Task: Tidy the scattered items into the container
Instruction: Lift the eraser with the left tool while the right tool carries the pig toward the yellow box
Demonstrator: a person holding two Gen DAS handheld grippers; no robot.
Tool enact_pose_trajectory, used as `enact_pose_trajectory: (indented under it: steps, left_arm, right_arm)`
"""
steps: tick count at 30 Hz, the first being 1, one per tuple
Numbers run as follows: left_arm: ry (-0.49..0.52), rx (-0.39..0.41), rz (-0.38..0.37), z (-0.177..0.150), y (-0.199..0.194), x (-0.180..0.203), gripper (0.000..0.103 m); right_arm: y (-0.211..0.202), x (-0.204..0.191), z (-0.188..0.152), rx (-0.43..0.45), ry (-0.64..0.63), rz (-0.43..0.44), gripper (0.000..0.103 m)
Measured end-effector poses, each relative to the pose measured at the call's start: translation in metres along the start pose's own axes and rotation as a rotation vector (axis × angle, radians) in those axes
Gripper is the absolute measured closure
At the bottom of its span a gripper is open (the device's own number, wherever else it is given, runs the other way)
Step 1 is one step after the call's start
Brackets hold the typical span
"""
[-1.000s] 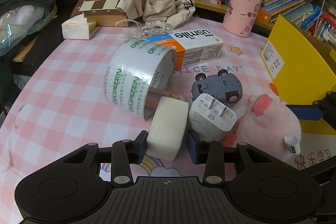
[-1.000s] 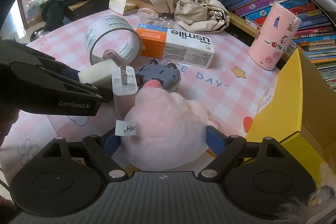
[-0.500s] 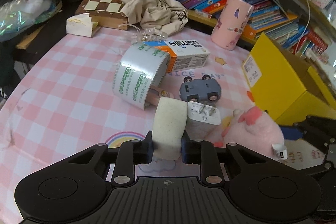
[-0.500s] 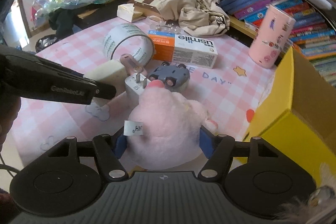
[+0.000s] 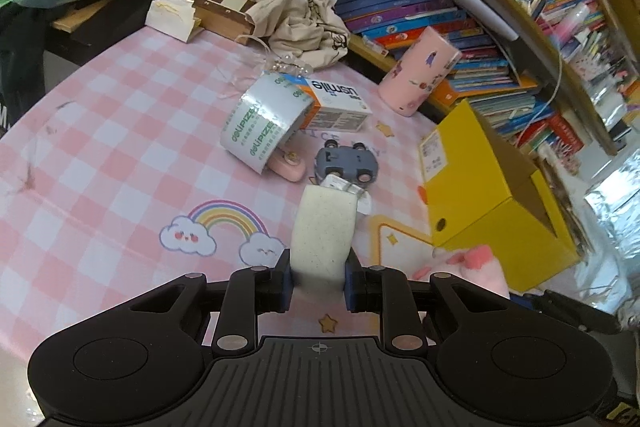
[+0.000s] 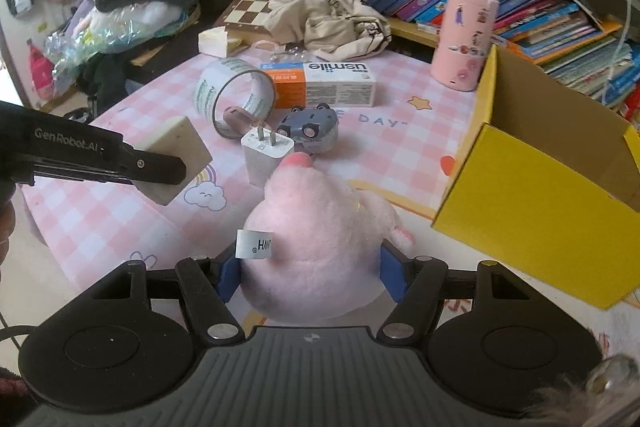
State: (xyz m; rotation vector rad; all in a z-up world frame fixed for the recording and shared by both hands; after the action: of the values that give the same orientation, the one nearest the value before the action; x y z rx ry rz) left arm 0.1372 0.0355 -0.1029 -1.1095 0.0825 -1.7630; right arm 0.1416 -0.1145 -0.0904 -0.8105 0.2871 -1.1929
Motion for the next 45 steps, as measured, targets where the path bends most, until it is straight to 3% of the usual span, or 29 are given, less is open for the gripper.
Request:
enact_pose_trajectory:
  steps: [19, 30, 45]
  left_arm:
    - [0.015, 0.020, -0.100, -0.013, -0.040, 0.018, 0.081]
    - [-0.006, -0.003, -0.155, -0.026, -0.046, 0.026, 0.081]
    - [0.052, -0.042, -0.204, -0.036, -0.042, 0.052, 0.081]
  right_arm:
    - [-0.049, 0.001, -0.020, 0.035, 0.097, -0.066, 0.037]
    - [-0.066, 0.004, -0.029, 0.039, 0.118, -0.107, 0.037]
    - [-0.080, 0.028, -0.046, 0.028, 0.185, -0.161, 0.037]
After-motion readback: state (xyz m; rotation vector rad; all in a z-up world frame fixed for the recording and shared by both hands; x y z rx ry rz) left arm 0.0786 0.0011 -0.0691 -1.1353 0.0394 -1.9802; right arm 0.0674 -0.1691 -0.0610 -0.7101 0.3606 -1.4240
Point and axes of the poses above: each gripper's, at about its wrist camera, not at the fingertips, and y roughly the way its jaws point, x to its right, z to its top, the point moved 10 cm from there along y, roughly the way its jaws point, and after that the axes turned 15 degrees about -z, right-handed, at the moved point
